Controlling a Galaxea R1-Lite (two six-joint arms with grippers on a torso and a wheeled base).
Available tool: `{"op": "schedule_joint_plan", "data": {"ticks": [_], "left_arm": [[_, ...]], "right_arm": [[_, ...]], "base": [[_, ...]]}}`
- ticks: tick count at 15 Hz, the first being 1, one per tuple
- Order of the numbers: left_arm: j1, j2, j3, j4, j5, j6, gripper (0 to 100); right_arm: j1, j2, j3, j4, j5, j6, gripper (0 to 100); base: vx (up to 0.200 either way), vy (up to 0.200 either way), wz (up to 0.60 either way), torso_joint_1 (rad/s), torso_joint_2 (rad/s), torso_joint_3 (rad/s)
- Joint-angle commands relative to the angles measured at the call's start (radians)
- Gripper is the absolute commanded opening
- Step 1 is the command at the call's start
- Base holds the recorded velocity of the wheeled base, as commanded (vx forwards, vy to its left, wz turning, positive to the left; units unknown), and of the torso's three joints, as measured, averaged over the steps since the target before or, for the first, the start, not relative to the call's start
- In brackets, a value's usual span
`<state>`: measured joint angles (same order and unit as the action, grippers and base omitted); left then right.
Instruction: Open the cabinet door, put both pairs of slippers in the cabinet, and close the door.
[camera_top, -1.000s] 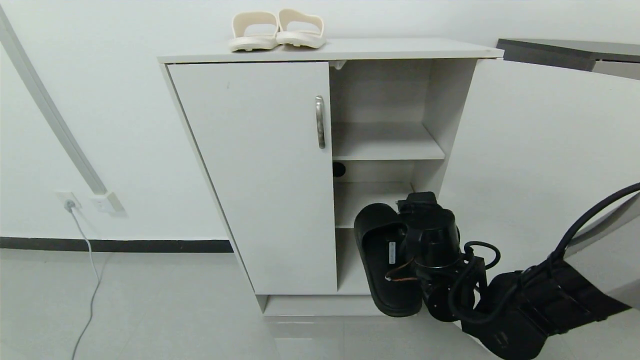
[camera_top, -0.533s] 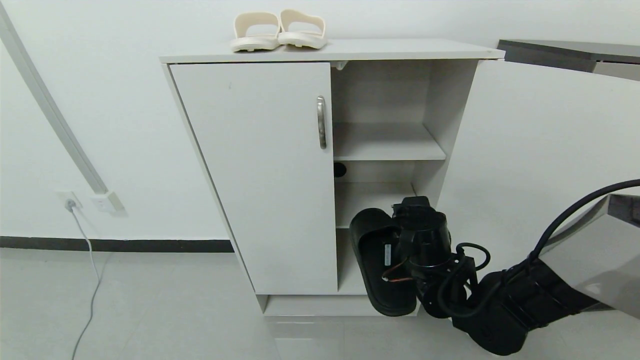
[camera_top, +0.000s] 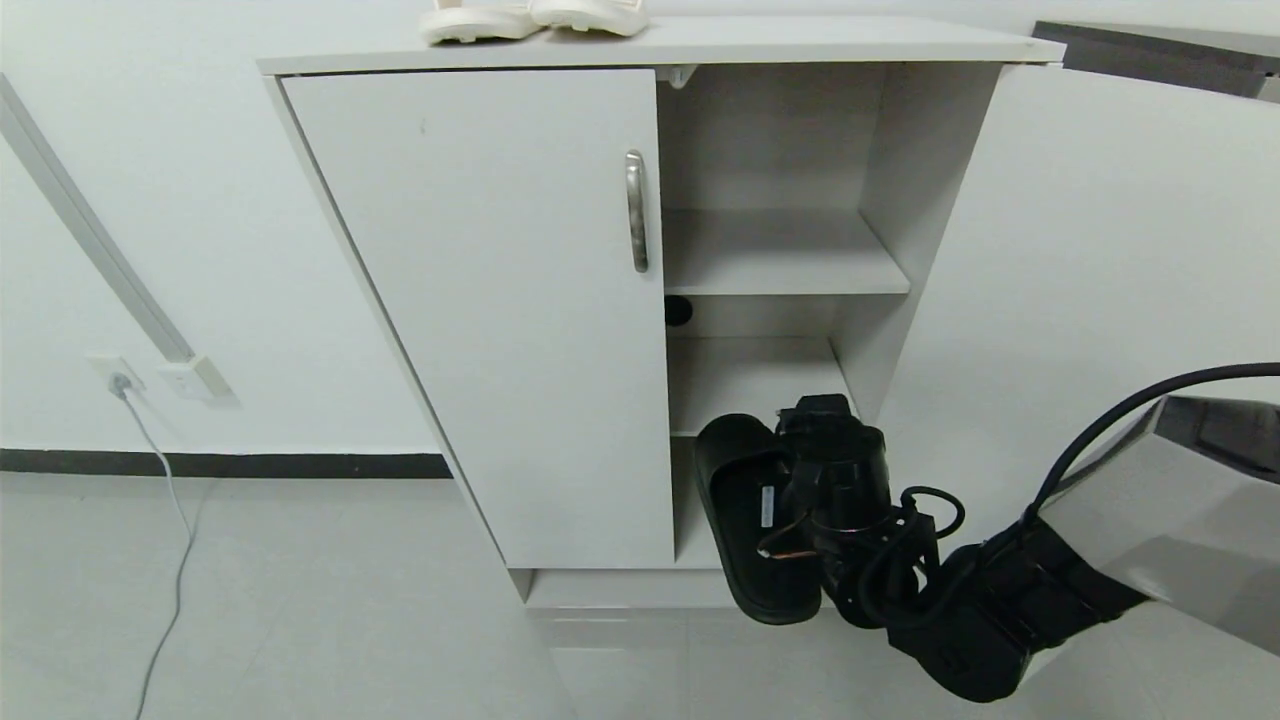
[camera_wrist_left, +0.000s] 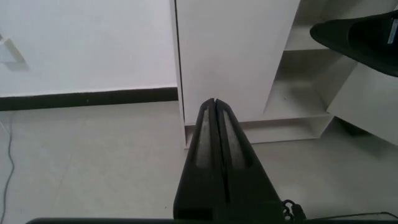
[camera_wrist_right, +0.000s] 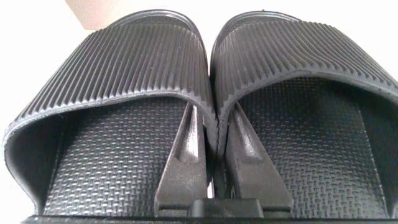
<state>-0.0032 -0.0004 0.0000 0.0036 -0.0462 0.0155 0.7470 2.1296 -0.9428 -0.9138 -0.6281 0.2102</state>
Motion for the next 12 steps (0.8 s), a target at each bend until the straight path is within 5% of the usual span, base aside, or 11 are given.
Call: {"op": "schedule_joint_plan", "data": {"ticks": [1, 3, 7, 12], "left_arm": [[0.000, 0.002, 0.000, -0.001, 0.000, 0.000, 0], [0.000, 0.002, 0.000, 0.001, 0.000, 0.000, 0], [0.000, 0.002, 0.000, -0.001, 0.000, 0.000, 0], [0.000, 0.002, 0.000, -0.001, 0.000, -0.002, 0]], "right_arm": [[-0.008, 0.061, -0.034, -0.033, 0.014, -0.026, 0], [-0.020, 0.102, -0.054, -0.071, 0.018, -0.051, 0], [-0.064, 0.190, -0.068, -0.372, 0.010, -0.193, 0], [-0.081, 0.197, -0.073, -0.382, 0.008, -0.204, 0]], "base": [[0.000, 0.000, 0.00, 0.002, 0.01, -0.198], [0.000, 0.000, 0.00, 0.007, 0.00, -0.193], [0.000, 0.000, 0.00, 0.005, 0.00, -0.183], [0.000, 0.000, 0.00, 0.000, 0.00, -0.016]]}}
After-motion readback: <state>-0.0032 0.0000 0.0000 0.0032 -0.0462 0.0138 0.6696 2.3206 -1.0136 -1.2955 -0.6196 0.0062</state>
